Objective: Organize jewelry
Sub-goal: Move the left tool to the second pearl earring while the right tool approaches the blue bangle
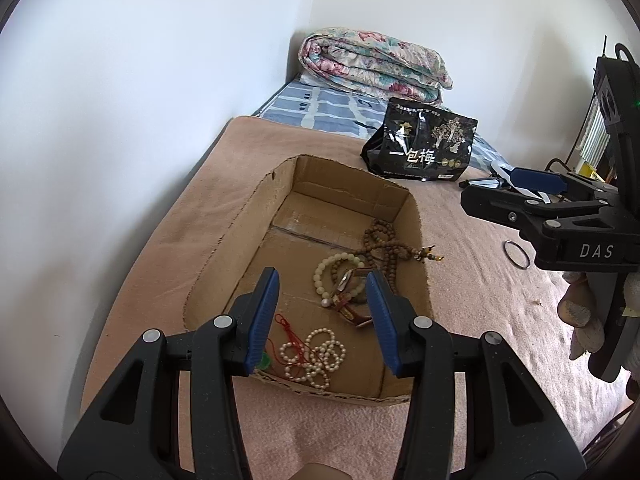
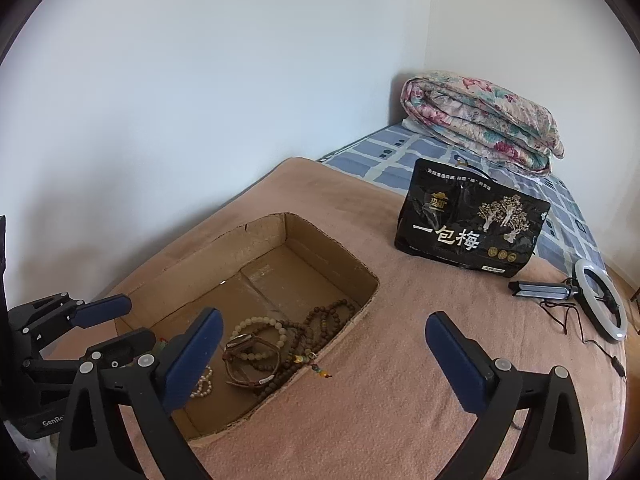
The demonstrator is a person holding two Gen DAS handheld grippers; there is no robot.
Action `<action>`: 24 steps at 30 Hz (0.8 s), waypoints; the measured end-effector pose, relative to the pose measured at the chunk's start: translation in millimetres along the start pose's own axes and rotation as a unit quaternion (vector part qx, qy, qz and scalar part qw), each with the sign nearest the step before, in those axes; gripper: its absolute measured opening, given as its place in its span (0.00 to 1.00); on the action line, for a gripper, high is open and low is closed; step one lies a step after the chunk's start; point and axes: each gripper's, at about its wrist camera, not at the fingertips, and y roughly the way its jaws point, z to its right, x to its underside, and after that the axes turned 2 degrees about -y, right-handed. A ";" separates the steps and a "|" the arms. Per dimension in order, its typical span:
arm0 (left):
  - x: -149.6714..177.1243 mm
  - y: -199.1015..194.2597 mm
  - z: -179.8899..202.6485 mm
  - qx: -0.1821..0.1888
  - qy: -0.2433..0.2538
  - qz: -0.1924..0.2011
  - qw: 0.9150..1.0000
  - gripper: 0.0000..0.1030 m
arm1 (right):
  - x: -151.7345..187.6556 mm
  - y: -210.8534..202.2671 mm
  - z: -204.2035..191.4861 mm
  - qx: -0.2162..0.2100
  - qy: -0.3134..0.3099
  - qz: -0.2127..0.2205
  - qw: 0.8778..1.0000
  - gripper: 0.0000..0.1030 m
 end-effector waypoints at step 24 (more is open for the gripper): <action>9.4 21.6 124.6 0.076 0.066 -0.020 0.995 0.45 | 71.1 -52.1 150.1 0.089 0.078 -0.009 0.993 1.00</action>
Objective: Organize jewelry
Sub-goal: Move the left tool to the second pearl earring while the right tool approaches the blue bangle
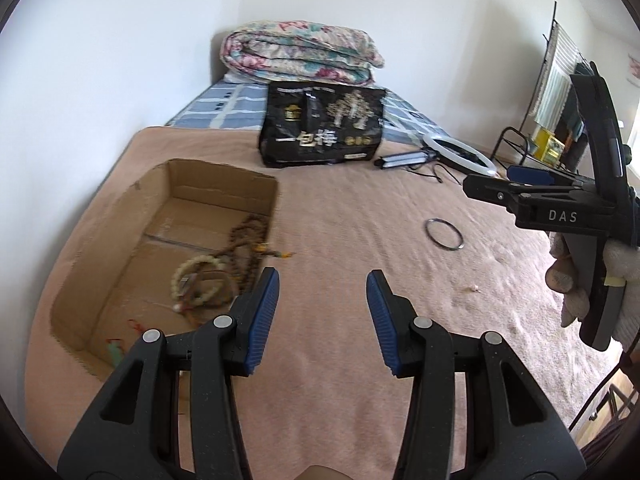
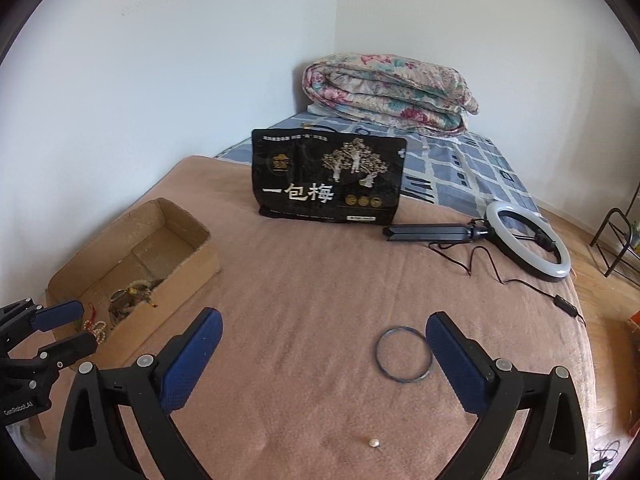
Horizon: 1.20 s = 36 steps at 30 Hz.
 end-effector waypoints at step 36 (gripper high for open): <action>32.4 145.4 182.1 0.114 0.115 -0.108 0.981 0.37 | 71.2 14.2 165.0 0.030 0.105 -0.039 0.993 1.00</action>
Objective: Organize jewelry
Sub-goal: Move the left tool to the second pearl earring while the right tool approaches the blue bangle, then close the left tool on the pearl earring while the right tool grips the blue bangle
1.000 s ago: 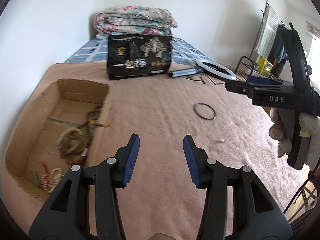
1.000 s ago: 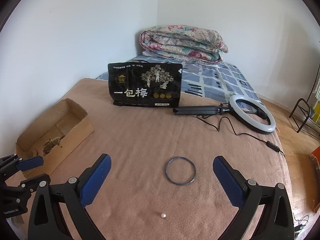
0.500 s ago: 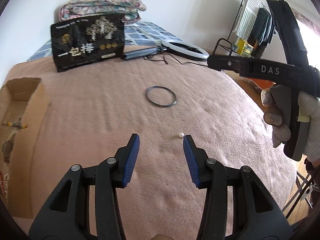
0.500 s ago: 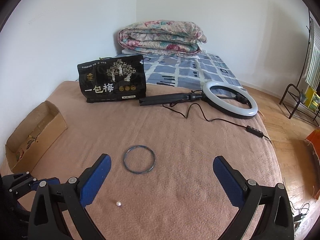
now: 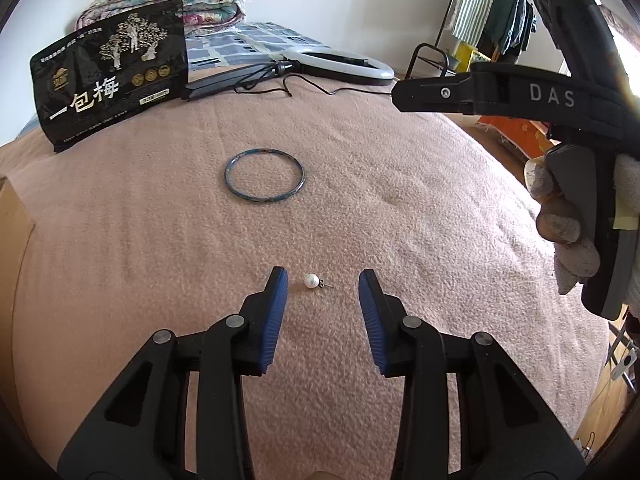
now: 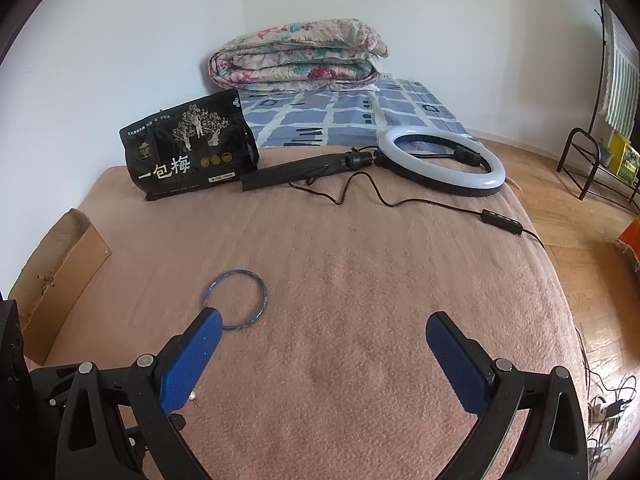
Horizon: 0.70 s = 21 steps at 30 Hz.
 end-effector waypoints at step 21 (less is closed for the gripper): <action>1.6 25.2 -3.5 -0.024 0.023 -0.013 0.999 0.16 | 1.9 42.8 -6.3 -0.028 0.016 -0.029 0.999 1.00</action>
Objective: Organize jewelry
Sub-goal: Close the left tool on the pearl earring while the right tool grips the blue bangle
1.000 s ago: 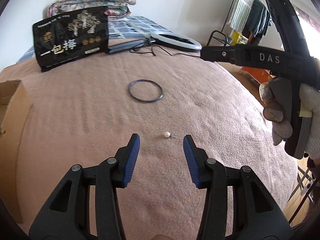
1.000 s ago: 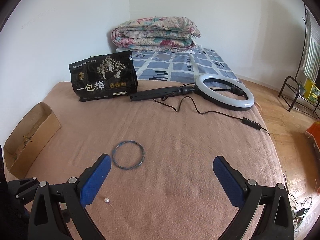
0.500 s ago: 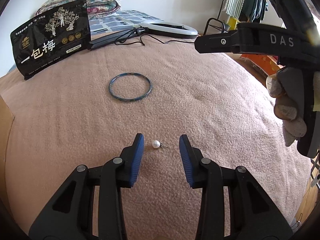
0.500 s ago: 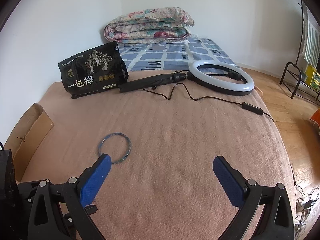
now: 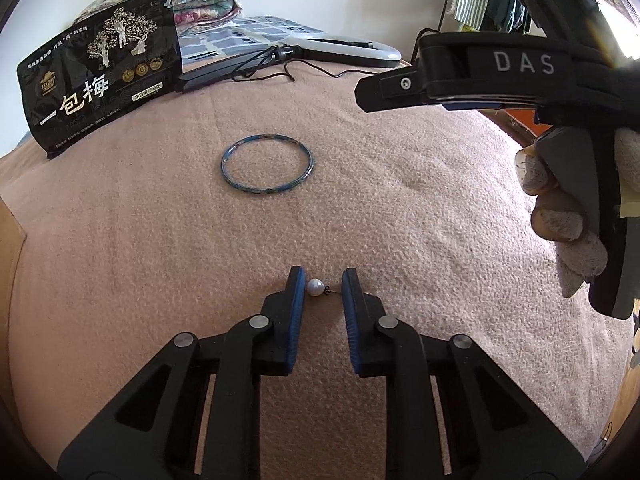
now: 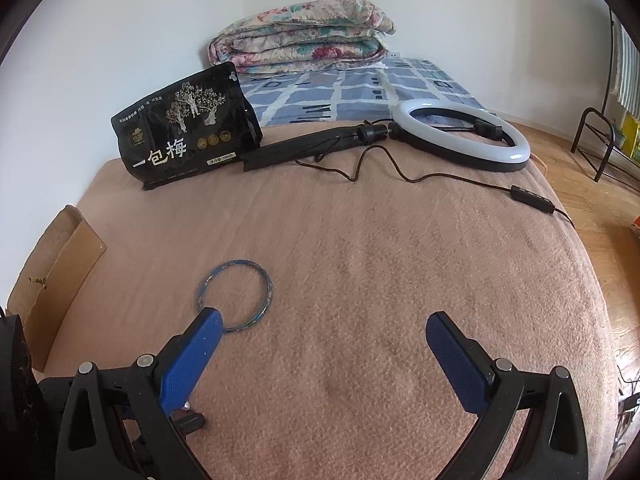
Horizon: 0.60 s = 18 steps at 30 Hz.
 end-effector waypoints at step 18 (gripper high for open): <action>6.0 -17.5 -54.7 -0.036 -0.044 0.006 0.998 0.13 | -3.9 51.6 -51.8 -0.021 -0.049 -0.033 0.998 1.00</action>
